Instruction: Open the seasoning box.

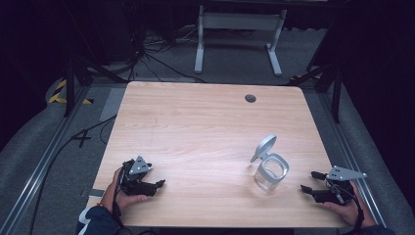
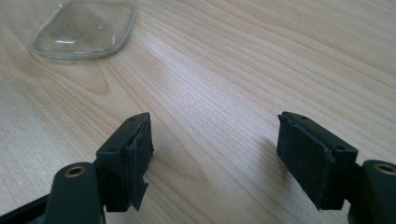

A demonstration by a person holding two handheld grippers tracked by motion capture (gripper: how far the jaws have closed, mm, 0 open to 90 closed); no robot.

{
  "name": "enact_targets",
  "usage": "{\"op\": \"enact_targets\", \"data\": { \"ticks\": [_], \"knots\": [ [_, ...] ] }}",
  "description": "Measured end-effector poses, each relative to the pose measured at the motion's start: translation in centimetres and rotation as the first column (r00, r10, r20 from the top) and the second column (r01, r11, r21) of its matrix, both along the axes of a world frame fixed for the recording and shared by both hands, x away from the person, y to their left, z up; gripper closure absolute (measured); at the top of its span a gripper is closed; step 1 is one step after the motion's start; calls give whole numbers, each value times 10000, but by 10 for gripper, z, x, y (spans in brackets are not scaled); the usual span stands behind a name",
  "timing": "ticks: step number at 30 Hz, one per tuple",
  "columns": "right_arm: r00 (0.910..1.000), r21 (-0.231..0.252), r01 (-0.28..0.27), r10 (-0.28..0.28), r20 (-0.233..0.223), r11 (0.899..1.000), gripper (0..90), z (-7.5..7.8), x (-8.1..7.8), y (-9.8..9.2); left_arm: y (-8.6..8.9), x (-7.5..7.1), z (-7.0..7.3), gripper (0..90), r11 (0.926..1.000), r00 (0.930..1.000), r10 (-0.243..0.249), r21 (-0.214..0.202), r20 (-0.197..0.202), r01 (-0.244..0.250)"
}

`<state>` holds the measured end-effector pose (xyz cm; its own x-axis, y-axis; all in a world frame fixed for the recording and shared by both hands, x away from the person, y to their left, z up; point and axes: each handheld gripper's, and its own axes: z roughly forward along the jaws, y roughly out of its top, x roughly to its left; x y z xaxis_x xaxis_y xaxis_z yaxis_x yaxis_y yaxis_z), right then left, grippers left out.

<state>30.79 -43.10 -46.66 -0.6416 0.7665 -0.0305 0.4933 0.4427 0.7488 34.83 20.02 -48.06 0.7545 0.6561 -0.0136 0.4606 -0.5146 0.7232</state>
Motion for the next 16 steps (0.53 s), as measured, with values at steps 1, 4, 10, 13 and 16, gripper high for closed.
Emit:
{"op": "enact_targets", "data": {
  "ticks": [1,4,10,13,16],
  "knots": [
    [10000,-2,-3,3,2,10000,267,0,0,0,0,0,0,202,10000,10000,8,10,5,-8],
    [10000,3,-42,42,-11,10000,266,0,0,0,0,0,0,202,10000,10000,23,-2,4,-23],
    [10000,10,-93,93,-25,10000,264,0,1,0,-1,0,0,194,9998,9998,178,-49,-25,-178],
    [9999,13,-100,100,-31,9999,264,0,1,0,-1,0,0,190,9998,9998,216,-31,-16,-216],
    [9999,8,-96,96,-27,10000,264,0,1,0,-1,0,0,163,9995,9995,301,40,-86,-301]
  ]
}}
